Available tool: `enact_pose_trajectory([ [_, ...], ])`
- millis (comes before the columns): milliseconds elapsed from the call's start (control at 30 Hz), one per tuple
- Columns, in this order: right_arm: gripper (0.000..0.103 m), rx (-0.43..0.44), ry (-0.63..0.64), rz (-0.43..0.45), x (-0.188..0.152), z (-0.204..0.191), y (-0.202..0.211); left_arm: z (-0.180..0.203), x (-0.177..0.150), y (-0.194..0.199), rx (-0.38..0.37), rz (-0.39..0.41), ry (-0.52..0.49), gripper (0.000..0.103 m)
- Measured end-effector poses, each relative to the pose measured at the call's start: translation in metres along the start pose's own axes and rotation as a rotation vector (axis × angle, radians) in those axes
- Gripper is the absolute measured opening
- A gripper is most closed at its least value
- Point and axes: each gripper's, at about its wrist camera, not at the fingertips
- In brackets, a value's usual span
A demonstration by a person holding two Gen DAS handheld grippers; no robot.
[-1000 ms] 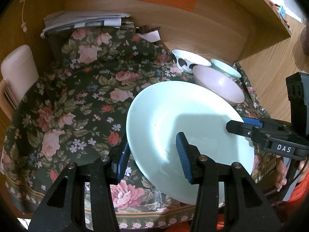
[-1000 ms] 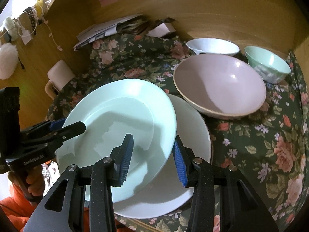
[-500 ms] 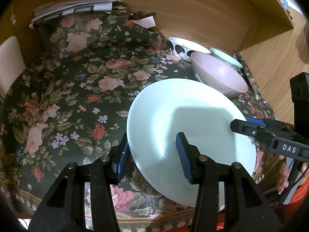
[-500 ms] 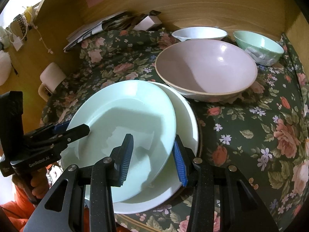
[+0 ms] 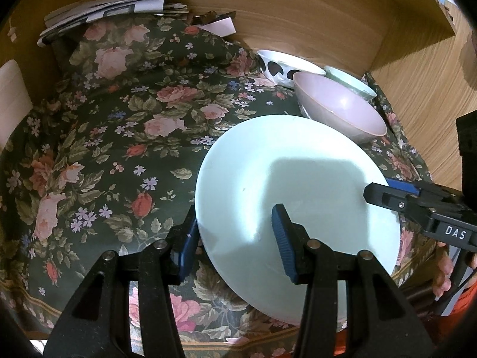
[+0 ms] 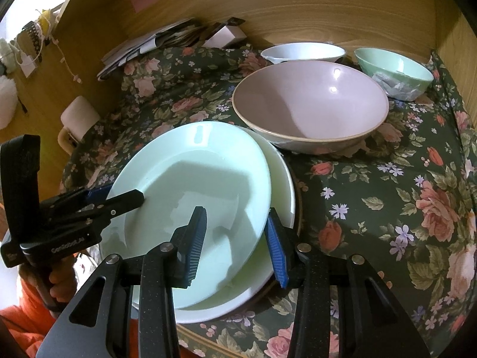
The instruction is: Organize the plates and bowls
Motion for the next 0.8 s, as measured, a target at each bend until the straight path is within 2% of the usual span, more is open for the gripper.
enact_pose_trajectory([
  [167,0.037,-0.014,-0.008,0.022,-0.001,0.003,0.007,0.0,0.0,-0.001,0.004,-0.002,-0.013,0.049],
  [300,0.037,-0.026,-0.01,0.033,-0.001,0.003,0.012,0.002,0.0,0.006,0.009,0.026,-0.038,0.057],
  [533,0.037,-0.062,-0.003,0.083,0.009,0.004,0.027,0.007,0.011,0.021,0.024,0.079,-0.056,0.059],
  [633,0.037,-0.079,0.001,0.109,0.015,0.006,0.035,0.01,0.019,0.029,0.023,0.113,-0.061,0.068],
  [800,0.047,-0.11,-0.002,0.16,0.028,0.015,0.046,0.019,0.039,0.036,0.021,0.153,-0.07,0.07],
])
Point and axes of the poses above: each gripper's, at about its wrist camera, not at the fingertips, and y roughly against the way its jaws point, z to its right, x to its top, and after that the axes turned 9 degrees about y, right-handed
